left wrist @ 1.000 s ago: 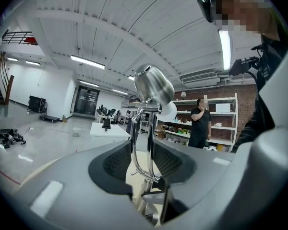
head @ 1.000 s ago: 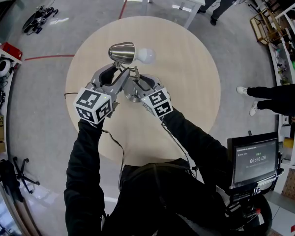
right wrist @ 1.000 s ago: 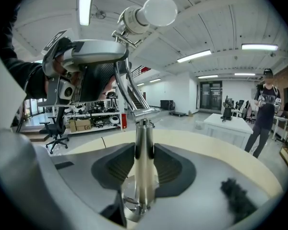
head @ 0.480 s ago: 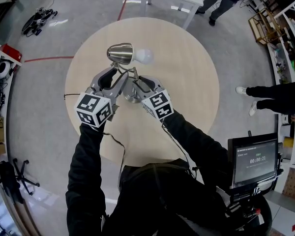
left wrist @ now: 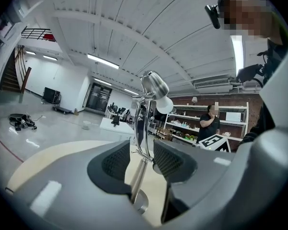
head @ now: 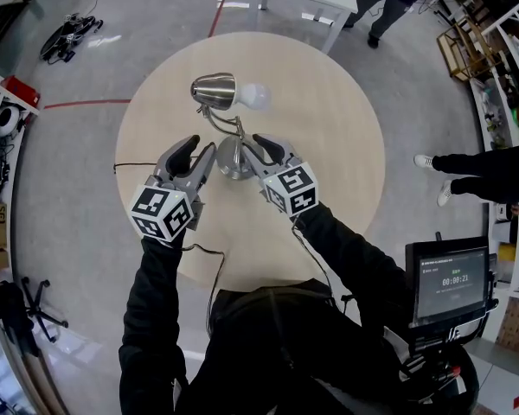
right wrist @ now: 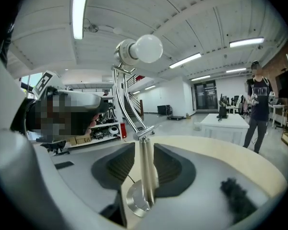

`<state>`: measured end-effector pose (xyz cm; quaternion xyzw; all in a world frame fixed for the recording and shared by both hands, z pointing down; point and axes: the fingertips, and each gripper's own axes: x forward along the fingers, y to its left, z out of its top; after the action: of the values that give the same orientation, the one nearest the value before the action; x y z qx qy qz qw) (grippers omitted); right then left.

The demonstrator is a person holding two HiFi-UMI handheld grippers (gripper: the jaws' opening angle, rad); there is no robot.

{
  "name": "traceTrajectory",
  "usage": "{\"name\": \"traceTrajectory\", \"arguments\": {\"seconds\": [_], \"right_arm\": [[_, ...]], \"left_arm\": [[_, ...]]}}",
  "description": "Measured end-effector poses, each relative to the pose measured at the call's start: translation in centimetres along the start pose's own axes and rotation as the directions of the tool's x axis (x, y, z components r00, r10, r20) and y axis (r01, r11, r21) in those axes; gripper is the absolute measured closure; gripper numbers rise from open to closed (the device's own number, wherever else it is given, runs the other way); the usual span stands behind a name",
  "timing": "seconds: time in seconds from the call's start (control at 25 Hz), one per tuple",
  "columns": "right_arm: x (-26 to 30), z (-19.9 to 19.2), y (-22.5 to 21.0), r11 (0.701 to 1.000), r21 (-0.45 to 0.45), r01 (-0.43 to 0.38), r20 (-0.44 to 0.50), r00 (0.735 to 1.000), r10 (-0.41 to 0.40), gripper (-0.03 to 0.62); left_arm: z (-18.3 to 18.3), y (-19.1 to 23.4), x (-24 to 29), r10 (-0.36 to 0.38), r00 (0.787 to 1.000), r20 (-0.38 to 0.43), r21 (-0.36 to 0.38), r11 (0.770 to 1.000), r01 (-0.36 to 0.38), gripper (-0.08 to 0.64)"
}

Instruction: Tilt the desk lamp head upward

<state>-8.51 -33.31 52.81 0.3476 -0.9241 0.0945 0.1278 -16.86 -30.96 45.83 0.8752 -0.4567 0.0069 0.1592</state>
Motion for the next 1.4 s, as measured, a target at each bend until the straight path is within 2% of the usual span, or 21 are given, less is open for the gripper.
{"name": "traceTrajectory", "arguments": {"seconds": [0.2,0.36,0.48,0.68,0.84,1.04,1.2,1.4], "right_arm": [[-2.0,1.6,0.3,1.0,0.021,-0.007,0.042,0.999,0.006,0.468],[-6.0,2.7,1.3,0.999,0.054,-0.004,0.049,0.999,0.002,0.468],[-7.9,3.6,1.8,0.997,0.073,-0.02,0.066,0.998,0.015,0.468],[-10.4,5.3,2.4,0.99,0.124,-0.061,0.13,0.991,0.045,0.579],[-12.4,6.3,3.0,0.989,0.118,-0.086,0.155,0.986,0.067,0.586],[-14.3,7.7,4.1,0.988,0.116,-0.104,0.189,0.979,0.08,0.586],[-15.4,8.8,5.0,0.993,0.063,-0.099,0.199,0.976,0.085,0.586],[-16.0,9.0,5.3,0.995,0.041,-0.089,0.199,0.977,0.079,0.586]], "left_arm": [[-1.6,-0.5,-1.7,0.025,0.999,-0.037,0.019,1.0,-0.025,0.402],[-3.2,-4.5,-3.8,0.023,0.996,-0.082,0.045,0.999,-0.019,0.402],[-4.1,-6.6,-4.8,0.015,0.996,-0.087,0.019,1.0,-0.013,0.405],[-4.5,-9.2,-5.9,-0.004,0.998,-0.063,-0.058,0.998,0.0,0.417],[-3.8,-10.5,-6.4,0.003,1.0,-0.028,-0.077,0.997,-0.005,0.428],[-2.2,-12.1,-5.8,0.016,1.0,-0.001,-0.019,1.0,-0.016,0.436],[-1.6,-12.8,-5.5,0.058,0.998,0.008,0.053,0.997,-0.058,0.45],[-1.0,-13.4,-5.4,0.051,0.998,0.033,0.046,0.998,-0.053,0.457]]}}
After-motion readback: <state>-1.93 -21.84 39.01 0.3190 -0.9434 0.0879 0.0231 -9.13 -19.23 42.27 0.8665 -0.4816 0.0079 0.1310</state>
